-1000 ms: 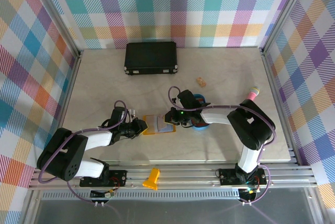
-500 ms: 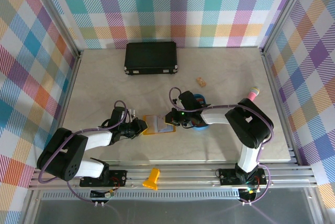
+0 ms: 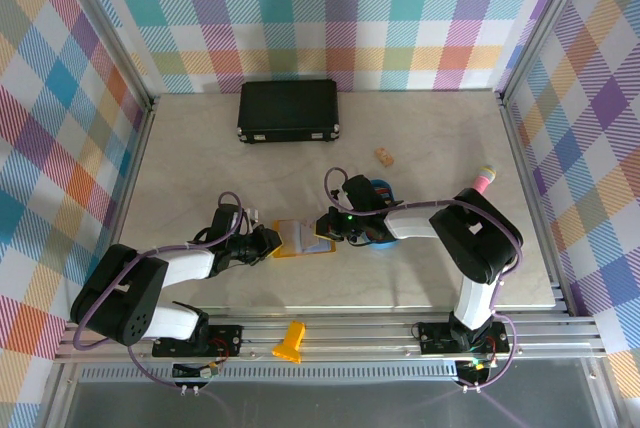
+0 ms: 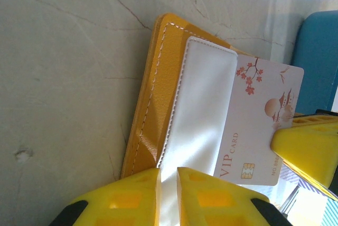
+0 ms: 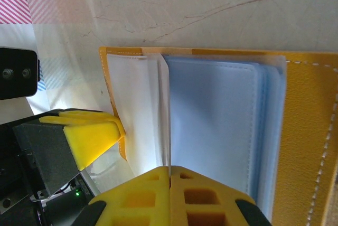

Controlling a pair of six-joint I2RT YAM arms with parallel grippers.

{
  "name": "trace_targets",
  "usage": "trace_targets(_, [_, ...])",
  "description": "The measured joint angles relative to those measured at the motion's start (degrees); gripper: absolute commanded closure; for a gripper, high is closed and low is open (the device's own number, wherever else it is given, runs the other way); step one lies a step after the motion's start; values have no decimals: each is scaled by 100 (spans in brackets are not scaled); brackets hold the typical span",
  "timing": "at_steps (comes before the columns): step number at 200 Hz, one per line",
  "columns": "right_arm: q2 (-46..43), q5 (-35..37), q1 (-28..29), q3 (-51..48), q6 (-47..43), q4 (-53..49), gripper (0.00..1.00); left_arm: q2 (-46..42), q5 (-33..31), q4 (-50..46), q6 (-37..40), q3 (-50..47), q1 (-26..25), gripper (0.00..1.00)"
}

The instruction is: Put the credit cards into the card holder

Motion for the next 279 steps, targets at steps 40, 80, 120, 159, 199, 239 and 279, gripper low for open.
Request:
trace_targets(40, [0,2,4,-2,52,0,100,2,0,9,-42,0,0,83])
trace_targets(80, [-20,9,9,-9,68,0,100,2,-2,11,-61,0,0,83])
trace_targets(120, [-85,17,42,-20,42,-50,100,2,-2,9,-63,0,0,83])
trace_targets(159, [-225,81,46,-20,-9,-234,100,2,-4,9,-63,0,0,83])
trace_targets(199, [-372,98,-2,-20,-131,-304,100,0,-7,4,-61,0,0,83])
trace_targets(239, [-372,94,-7,-20,-151,-319,100,0,-7,2,-61,0,0,83])
trace_targets(279, [-299,50,-7,-20,-149,-299,100,0,-7,2,-61,0,0,83])
